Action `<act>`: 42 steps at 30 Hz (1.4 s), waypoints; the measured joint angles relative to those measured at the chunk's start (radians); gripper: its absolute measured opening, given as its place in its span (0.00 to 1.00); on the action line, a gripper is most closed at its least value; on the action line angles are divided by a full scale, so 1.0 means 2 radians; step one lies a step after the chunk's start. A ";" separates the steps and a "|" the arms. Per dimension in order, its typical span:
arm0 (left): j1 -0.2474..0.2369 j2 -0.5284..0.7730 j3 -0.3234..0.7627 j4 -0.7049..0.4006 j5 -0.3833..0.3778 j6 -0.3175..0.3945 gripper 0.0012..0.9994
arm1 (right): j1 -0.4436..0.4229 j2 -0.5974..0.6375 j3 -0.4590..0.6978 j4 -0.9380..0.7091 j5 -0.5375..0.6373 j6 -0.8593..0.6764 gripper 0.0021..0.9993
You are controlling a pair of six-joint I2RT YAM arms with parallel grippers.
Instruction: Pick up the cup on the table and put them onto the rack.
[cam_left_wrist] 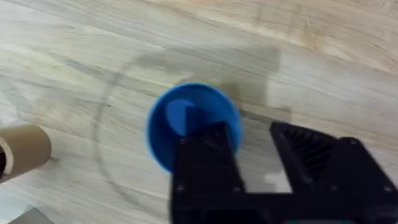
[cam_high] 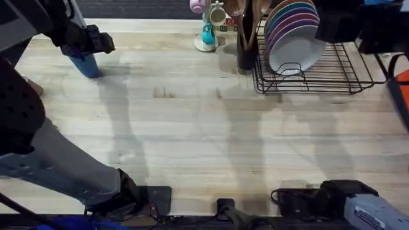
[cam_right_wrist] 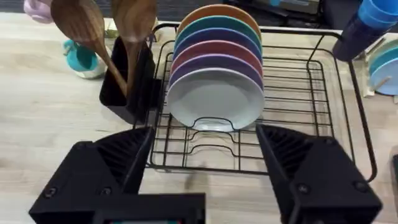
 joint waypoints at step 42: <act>-0.335 -0.234 0.022 -0.109 -0.069 0.054 0.04 | -0.002 0.000 0.000 -0.032 0.018 -0.002 0.99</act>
